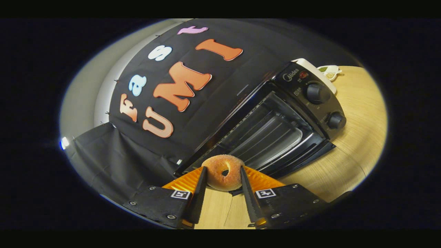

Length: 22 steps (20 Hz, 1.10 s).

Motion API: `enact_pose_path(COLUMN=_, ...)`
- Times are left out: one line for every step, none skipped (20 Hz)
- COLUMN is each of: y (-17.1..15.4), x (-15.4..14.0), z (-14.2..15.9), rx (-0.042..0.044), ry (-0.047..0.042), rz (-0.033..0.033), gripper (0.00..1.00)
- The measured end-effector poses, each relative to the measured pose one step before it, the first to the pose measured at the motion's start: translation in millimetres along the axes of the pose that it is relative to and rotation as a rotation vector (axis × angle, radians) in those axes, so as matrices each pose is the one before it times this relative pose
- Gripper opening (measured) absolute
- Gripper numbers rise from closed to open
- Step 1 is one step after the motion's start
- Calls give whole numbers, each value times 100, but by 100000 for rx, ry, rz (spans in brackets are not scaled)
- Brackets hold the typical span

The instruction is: Open the toaster oven, put the food inside, and close the toaster oven door.

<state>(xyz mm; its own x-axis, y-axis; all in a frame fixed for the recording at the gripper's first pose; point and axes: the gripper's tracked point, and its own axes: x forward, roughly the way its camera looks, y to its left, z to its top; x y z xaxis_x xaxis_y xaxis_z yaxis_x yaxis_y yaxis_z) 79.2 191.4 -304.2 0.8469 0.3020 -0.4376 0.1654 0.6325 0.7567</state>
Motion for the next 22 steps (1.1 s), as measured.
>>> enact_pose_path(y=67, x=623, z=203, rx=386, ry=-168, rz=-262, gripper=54)
enact_pose_path(y=-53, x=634, z=228, rx=771, ry=-539, rz=-533, gripper=54)
enact_pose_path(y=-97, x=549, z=169, rx=1338, ry=-285, rz=-393, gripper=54)
enact_pose_path(y=-145, x=581, z=-45, rx=1150, ry=-209, rz=-888, gripper=54)
enact_pose_path(y=-246, x=364, z=-92, rx=827, ry=-182, rz=-846, gripper=54)
enact_pose_path(y=-87, x=453, z=-165, rx=870, ry=-20, rz=-404, gripper=54)
enact_pose_path(y=-266, x=314, z=-107, rx=570, ry=-354, rz=-915, gripper=54)
enact_pose_path(y=20, x=326, z=38, rx=48, ry=-912, rz=-317, gripper=54)
enact_pose_path(y=-131, x=324, z=225, rx=-946, ry=-1520, rz=-905, gripper=54)
enact_pose_path(y=-448, x=412, z=199, rx=-2922, ry=-1711, rz=-1780, gripper=54)
enact_pose_path(y=-289, x=254, z=102, rx=-3318, ry=-1737, rz=-1665, gripper=57)
enact_pose_path(y=-182, x=336, z=202, rx=-3230, ry=-1825, rz=-749, gripper=59)
enact_pose_path(y=-239, x=243, z=63, rx=-3063, ry=-1105, rz=-1446, gripper=63)
enact_pose_path(y=-258, x=30, z=45, rx=-2516, ry=-4, rz=-1403, gripper=65)
enact_pose_path(y=-7, x=4, z=164, rx=-2936, ry=-1282, rz=-255, gripper=70)
enact_pose_path(y=21, x=-107, z=271, rx=-3147, ry=-1711, rz=-190, gripper=74)
enact_pose_path(y=55, x=34, z=11, rx=-3336, ry=-891, rz=-603, gripper=78)
enact_pose_path(y=143, x=9, z=110, rx=-3696, ry=-954, rz=326, gripper=80)
enact_pose_path(y=33, x=-120, z=-142, rx=-3777, ry=-16, rz=-469, gripper=81)
enact_pose_path(y=-115, x=-53, z=-119, rx=-3747, ry=390, rz=-591, gripper=83)
enact_pose_path(y=-2, x=-205, z=77, rx=-2796, ry=-632, rz=-78, gripper=86)
enact_pose_path(y=65, x=-8, z=272, rx=-2830, ry=-1511, rz=734, gripper=88)
